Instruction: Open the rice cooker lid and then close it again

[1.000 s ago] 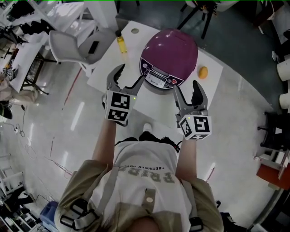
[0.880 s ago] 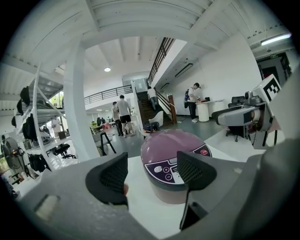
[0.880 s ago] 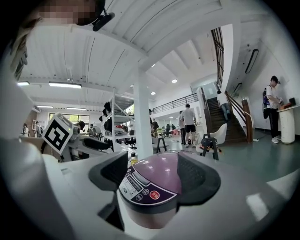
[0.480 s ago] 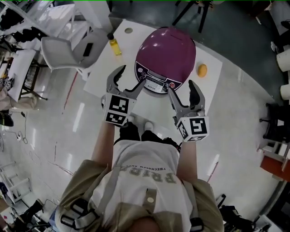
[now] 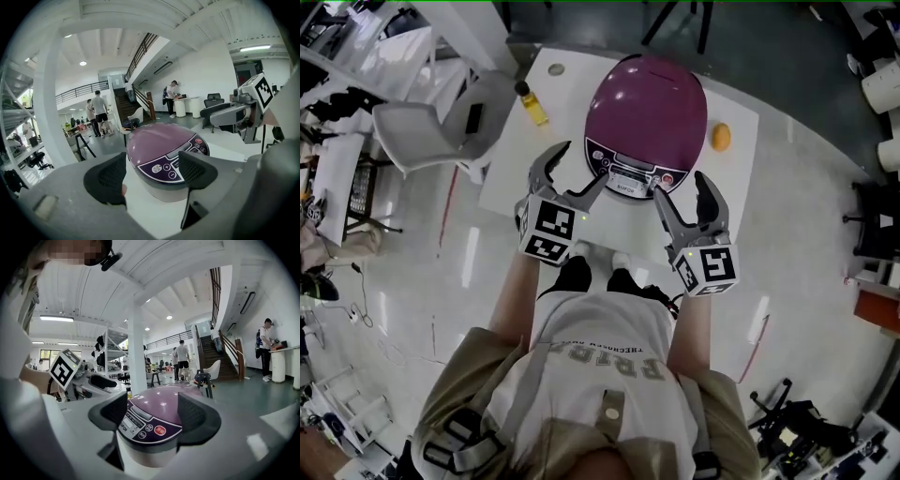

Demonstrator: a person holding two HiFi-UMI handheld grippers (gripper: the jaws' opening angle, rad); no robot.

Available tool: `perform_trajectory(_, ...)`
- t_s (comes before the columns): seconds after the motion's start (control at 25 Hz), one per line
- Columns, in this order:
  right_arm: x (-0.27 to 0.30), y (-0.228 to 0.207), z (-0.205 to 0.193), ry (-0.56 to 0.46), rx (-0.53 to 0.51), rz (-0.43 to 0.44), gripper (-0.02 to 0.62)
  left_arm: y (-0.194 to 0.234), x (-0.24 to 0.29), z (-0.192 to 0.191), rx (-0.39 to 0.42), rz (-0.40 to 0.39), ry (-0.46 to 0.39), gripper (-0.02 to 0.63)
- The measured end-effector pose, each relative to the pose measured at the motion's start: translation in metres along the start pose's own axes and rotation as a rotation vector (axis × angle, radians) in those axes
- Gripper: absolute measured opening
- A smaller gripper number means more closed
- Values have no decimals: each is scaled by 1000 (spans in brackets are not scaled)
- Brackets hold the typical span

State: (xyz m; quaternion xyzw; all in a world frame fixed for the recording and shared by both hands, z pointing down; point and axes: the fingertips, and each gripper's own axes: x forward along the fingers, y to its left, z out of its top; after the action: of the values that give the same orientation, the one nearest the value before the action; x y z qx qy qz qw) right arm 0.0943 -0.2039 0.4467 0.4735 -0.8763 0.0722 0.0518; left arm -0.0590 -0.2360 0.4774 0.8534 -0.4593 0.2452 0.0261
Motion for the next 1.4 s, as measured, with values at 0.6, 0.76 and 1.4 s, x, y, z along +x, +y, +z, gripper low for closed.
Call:
perform_trajectory(0.6,19,32,-4,120,-110,52,310,-25,12,-8,209,-244,51,362)
perform_trajectory(0.76,25,44,-12,188,-170,148,336,-37,16,-12,358,-296,95,362)
perform_trajectory(1.4,37,70,-72,563,-558,373,354,-76,27,-25,714,-452,200,362)
